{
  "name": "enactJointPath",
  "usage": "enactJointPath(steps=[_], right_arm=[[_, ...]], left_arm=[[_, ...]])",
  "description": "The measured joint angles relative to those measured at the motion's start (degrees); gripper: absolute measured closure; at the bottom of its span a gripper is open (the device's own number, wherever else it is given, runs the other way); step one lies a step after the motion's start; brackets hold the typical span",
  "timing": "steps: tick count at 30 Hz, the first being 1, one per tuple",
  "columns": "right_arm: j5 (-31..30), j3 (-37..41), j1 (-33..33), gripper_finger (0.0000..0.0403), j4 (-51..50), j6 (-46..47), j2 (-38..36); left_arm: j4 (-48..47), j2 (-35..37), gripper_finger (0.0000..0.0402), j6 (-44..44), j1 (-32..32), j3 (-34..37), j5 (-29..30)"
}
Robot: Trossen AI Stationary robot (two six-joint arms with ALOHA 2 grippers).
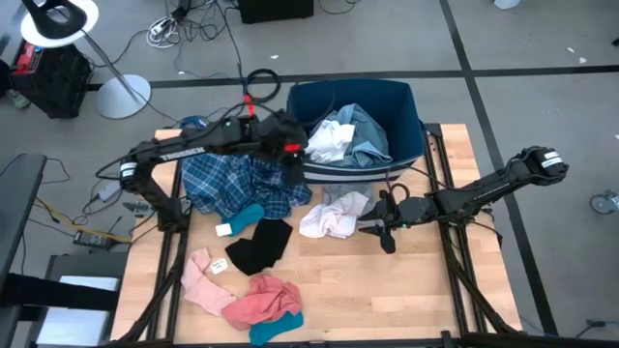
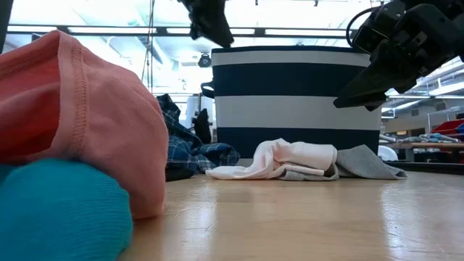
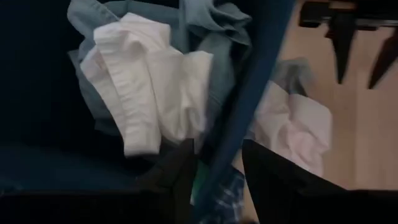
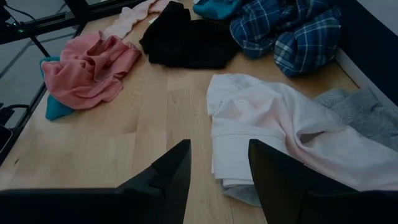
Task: Sort clothes
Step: Put the light pink underwear into the blue bin
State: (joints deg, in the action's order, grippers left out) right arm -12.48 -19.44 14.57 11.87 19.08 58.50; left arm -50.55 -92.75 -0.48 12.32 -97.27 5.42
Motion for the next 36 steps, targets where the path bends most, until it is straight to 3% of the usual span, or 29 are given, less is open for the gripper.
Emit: enactJointPath(steps=[9, 12, 18, 25, 36], right_arm=[[0.08, 0.0, 0.02, 0.0241, 0.0, 0.82, 0.0], [0.23, 0.0, 0.04, 0.0241, -0.08, 1.66, 0.0], [0.59, 0.0, 0.8, 0.0241, -0.01, 2.36, -0.01], [0.69, 0.0, 1.44, 0.0241, 0.08, 2.28, 0.0], [-0.3, 0.0, 1.22, 0.0241, 0.85, 1.78, 0.0]], left_arm=[[1.5, 5.09, 0.0259, 0.56, -6.07, 0.1, 0.03], [3.42, 7.67, 0.0259, 0.59, -7.98, 3.35, -0.13], [15.24, 17.07, 0.0259, 2.56, -10.77, 18.86, -0.1], [19.96, 28.58, 0.0259, 7.26, -13.37, 34.67, 0.01], [30.64, 42.78, 0.0259, 6.84, -15.39, 56.64, 1.06]])
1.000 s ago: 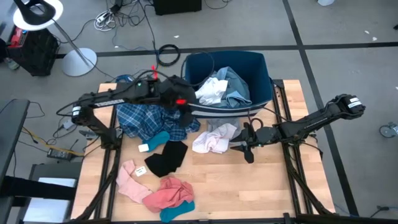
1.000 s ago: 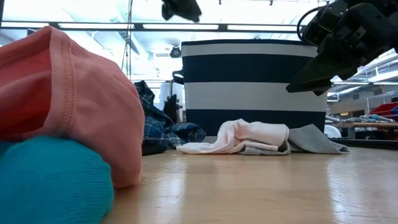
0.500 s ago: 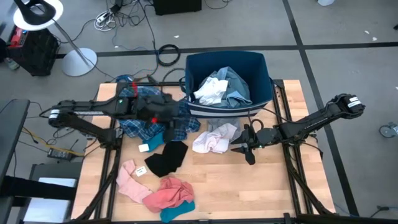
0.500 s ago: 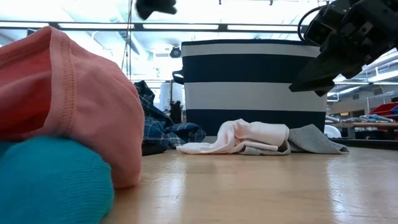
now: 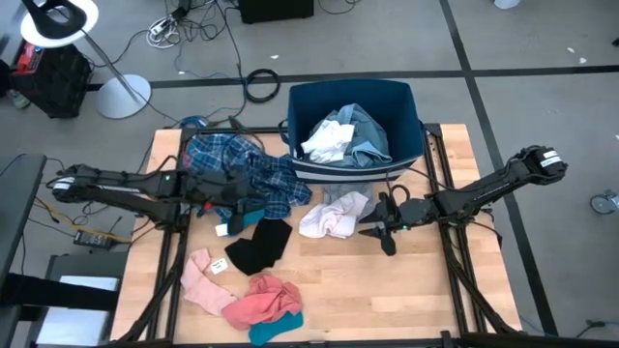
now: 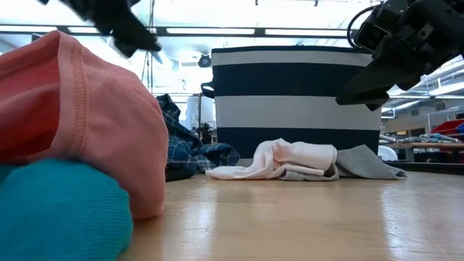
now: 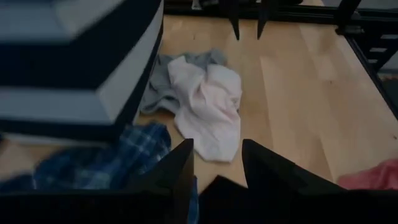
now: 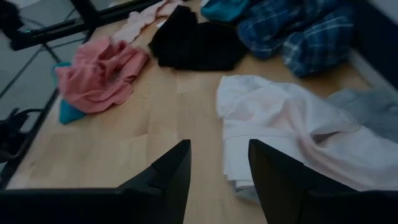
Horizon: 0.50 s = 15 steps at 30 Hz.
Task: Sort clothes
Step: Put the light pink underwear into the blue bin
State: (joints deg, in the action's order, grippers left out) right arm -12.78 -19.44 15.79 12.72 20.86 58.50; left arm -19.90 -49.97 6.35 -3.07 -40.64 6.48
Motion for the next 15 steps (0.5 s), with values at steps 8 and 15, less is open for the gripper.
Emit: enactJointPath(steps=[8, 15], right_arm=[[-3.08, -0.02, -2.11, 0.0241, 4.83, -3.14, 5.11], [-2.61, -0.09, -3.89, 0.0241, 15.77, -5.94, 16.49]], left_arm=[[12.78, 7.38, 0.0259, 0.09, 0.54, 13.74, 5.01], [15.09, 10.78, 0.0259, 0.02, 1.59, 19.13, 5.1]])
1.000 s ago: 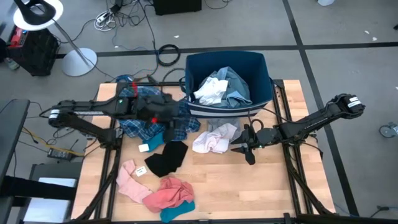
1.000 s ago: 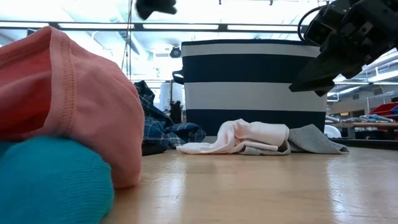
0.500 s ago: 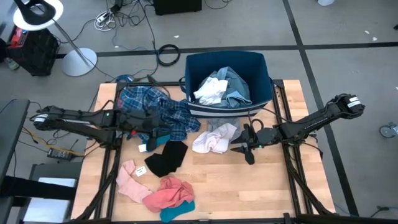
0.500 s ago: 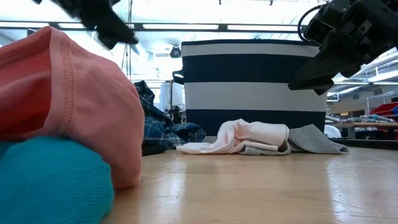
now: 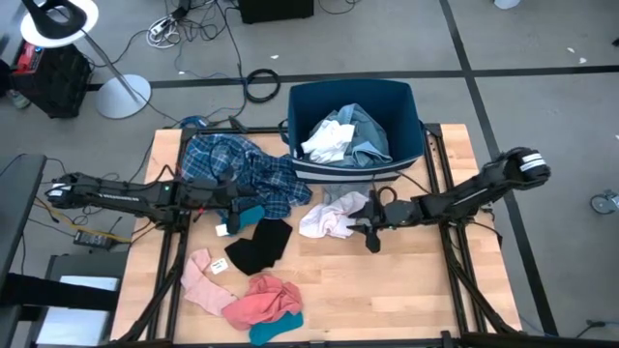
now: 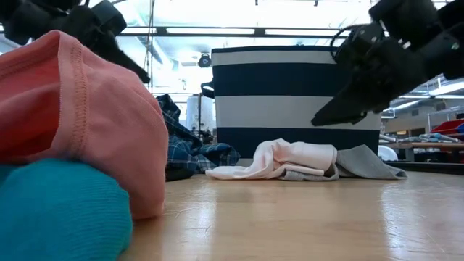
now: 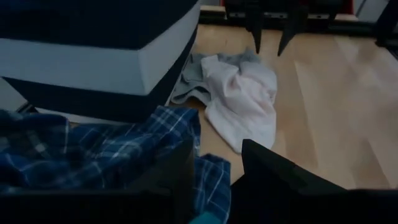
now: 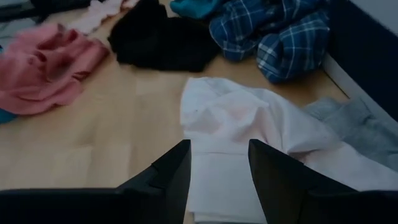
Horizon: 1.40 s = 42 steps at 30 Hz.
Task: Sort clothes
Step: Put the light pink underwear into the blue bin
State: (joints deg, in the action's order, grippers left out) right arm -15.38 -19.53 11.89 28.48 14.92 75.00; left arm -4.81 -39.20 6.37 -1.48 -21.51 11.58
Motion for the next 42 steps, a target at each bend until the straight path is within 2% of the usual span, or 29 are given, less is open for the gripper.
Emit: enactJointPath(steps=[8, 15, 18, 21, 23, 30, 36, 42], right_arm=[[0.12, -0.15, -2.64, 0.0241, 9.94, -1.69, 11.78], [0.08, -5.82, -3.54, 0.0244, 9.87, -3.51, 22.03], [0.7, -9.53, -3.87, 0.0278, 9.74, -6.25, 25.49], [2.65, -13.19, -4.2, 0.0356, 9.47, -8.86, 27.95], [3.17, -15.2, -4.25, 0.0388, 9.23, -10.55, 28.4], [3.13, -21.32, -4.23, 0.04, 5.52, -13.73, 24.67], [2.8, -26.8, -4.25, 0.0401, -5.75, -14.28, 18.32], [-1.25, -35.31, -4.23, 0.0402, -21.89, -14.76, 11.8]], left_arm=[[-2.51, -0.1, 0.0259, -0.09, -0.02, 1.17, -0.01], [-4.08, -0.18, 0.0259, -0.09, -0.02, 1.19, -0.01], [-3.5, -0.19, 0.0259, 0.3, -0.02, 1.19, -0.03], [-3.58, -0.22, 0.0259, 1.3, -0.02, 1.19, -0.03], [-3.62, -0.22, 0.0259, 1.38, -0.02, 1.19, -0.03], [-3.61, -0.22, 0.0259, 1.4, -0.02, 1.17, -0.03], [-3.61, -0.21, 0.0259, 1.4, -0.02, 1.17, -0.03], [-3.64, -0.22, 0.0259, 1.13, -0.02, 1.17, -0.03]])
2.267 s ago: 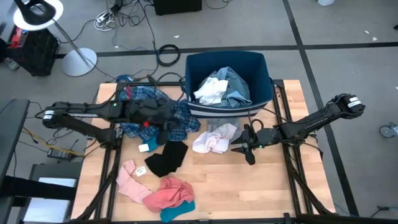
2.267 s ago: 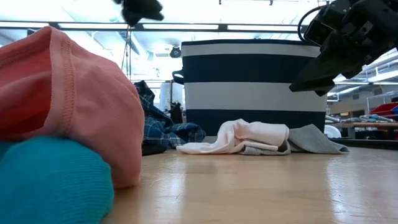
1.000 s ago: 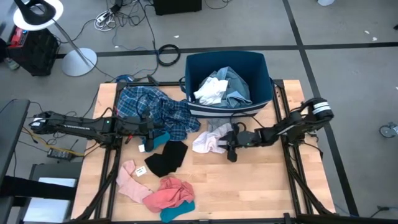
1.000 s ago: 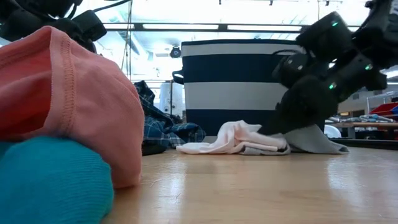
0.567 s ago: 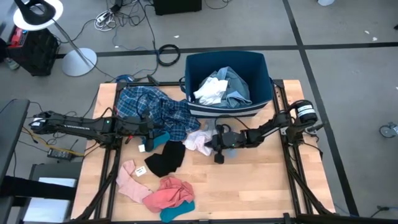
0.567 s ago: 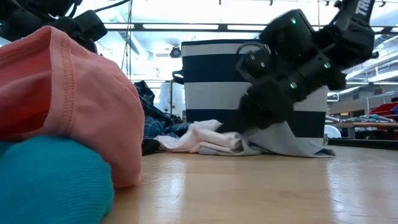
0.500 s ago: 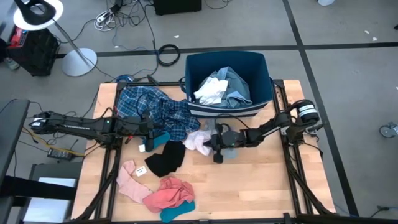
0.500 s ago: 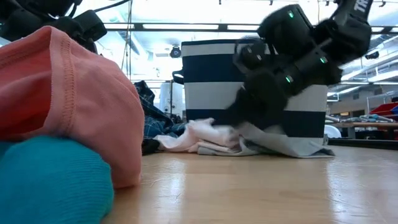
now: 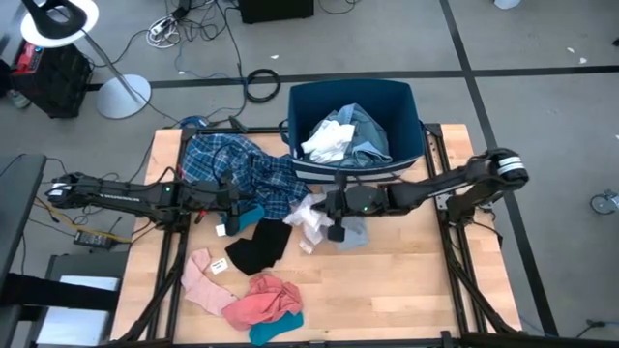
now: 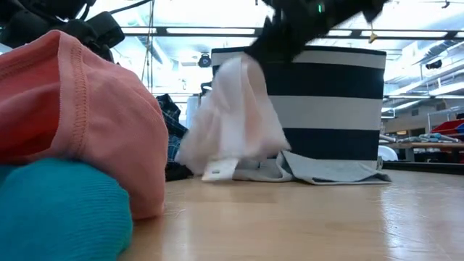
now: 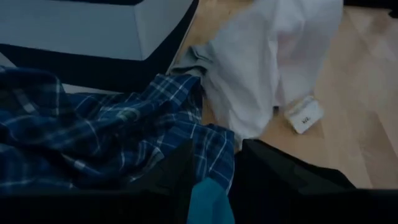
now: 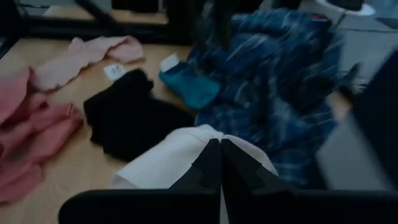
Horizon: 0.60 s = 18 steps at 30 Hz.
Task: Sort clothes
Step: Put the light pink underwear into the blue bin
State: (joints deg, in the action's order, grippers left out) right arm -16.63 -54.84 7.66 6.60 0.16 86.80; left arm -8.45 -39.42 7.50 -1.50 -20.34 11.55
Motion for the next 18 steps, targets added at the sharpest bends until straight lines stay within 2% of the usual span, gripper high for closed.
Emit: enactJointPath(steps=[4, 8, 18], right_arm=[[-2.9, -6.27, 0.0, 0.0402, -8.37, -0.87, -3.5], [-6.68, -12.65, 0.0, 0.0403, -14.33, -5.84, -6.63], [-17.84, -30.58, -1.22, 0.0403, -22.53, -17.15, -11.79]], left_arm=[[-0.17, 0.01, 0.0259, -1.33, 0.0, 0.0, 0.0], [-0.11, 0.02, 0.0259, -1.41, 0.0, 0.0, 0.0], [-0.14, 0.0, 0.0259, -1.46, 0.0, 0.0, 0.0]])
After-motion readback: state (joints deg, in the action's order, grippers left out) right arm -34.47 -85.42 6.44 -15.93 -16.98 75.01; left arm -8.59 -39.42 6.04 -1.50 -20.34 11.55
